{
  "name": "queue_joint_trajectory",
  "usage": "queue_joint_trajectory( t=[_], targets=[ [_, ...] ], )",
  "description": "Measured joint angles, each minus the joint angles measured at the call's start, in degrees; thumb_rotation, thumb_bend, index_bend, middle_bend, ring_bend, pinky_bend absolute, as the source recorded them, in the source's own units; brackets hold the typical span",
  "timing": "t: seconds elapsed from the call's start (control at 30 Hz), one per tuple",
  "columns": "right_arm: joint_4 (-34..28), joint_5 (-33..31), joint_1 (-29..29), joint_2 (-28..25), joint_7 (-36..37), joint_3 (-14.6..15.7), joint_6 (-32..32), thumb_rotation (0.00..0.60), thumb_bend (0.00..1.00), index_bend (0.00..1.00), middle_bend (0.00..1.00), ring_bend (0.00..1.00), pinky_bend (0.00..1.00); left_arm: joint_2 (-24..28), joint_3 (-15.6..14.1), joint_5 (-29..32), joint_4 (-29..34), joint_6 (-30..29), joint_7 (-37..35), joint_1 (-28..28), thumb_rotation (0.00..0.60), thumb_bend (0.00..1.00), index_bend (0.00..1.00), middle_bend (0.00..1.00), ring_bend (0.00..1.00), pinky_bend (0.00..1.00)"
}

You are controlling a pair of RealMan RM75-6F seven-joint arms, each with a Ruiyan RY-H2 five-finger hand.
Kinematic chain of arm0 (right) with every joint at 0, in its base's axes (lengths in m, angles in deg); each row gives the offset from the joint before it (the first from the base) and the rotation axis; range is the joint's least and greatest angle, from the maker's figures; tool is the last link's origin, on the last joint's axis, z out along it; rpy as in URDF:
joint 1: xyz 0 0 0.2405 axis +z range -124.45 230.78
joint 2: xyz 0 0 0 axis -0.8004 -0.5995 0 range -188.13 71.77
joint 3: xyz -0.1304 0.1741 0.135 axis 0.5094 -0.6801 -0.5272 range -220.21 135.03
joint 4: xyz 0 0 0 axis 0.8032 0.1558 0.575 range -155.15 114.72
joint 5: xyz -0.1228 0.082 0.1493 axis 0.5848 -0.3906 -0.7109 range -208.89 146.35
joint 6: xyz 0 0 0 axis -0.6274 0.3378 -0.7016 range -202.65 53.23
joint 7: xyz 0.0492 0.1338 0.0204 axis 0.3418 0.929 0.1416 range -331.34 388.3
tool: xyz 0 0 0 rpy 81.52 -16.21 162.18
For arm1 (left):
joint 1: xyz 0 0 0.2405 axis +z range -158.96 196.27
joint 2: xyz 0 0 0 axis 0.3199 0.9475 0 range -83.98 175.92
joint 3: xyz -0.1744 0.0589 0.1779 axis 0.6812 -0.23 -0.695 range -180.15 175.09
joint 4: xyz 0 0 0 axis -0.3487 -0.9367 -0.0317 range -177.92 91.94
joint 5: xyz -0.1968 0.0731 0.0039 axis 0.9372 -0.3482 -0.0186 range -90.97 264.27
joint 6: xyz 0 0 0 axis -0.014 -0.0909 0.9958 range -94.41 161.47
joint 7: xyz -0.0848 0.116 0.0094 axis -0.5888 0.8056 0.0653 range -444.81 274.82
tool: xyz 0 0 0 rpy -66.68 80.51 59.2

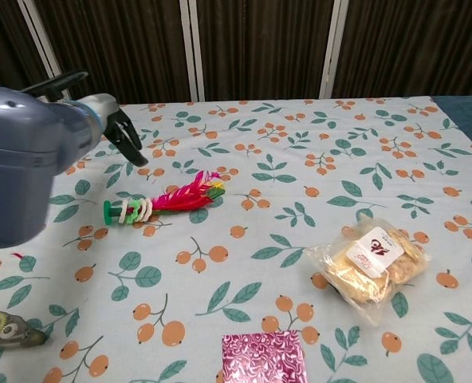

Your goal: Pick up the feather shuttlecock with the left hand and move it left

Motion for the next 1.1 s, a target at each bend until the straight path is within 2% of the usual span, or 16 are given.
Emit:
queue_joint_trajectory(
  t=[0.1, 0.3, 0.43, 0.93, 1.1],
  targets=[
    [-0.11, -0.07, 0.02, -0.15, 0.42, -0.03, 0.02, 0.6, 0.11, 0.05, 0.0, 0.0, 0.0, -3.68, 0.98, 1.46, -4.57, 0.29, 1.62, -3.49, 0.6, 0.29, 0.5, 0.0, 0.0, 0.0],
    [-0.32, -0.19, 0.01, -0.4, 0.96, -0.04, 0.07, 0.6, 0.11, 0.05, 0.0, 0.0, 0.0, -6.96, 1.99, 2.67, -8.47, 1.03, 2.55, -6.11, 0.6, 0.32, 0.51, 0.0, 0.0, 0.0],
    [-0.44, -0.09, 0.0, -0.53, 1.23, 0.04, 0.08, 0.6, 0.11, 0.05, 0.0, 0.0, 0.0, -8.55, 2.56, 2.89, -10.67, 1.54, 2.51, -7.38, 0.6, 0.35, 0.51, 0.0, 0.0, 0.0],
    [-0.76, -0.18, -0.05, -0.8, 1.7, 0.06, 0.06, 0.6, 0.11, 0.05, 0.0, 0.0, 0.0, -13.56, 4.75, 4.72, -18.12, 3.96, 3.5, -10.74, 0.6, 0.35, 0.49, 0.0, 0.0, 0.0],
    [-0.76, -0.32, -0.06, -0.9, 2.02, -0.03, 0.03, 0.6, 0.11, 0.05, 0.0, 0.0, 0.0, -14.52, 5.45, 4.5, -19.67, 4.72, 3.43, -11.48, 0.6, 0.42, 0.5, 0.0, 0.0, 0.0]
  ],
)
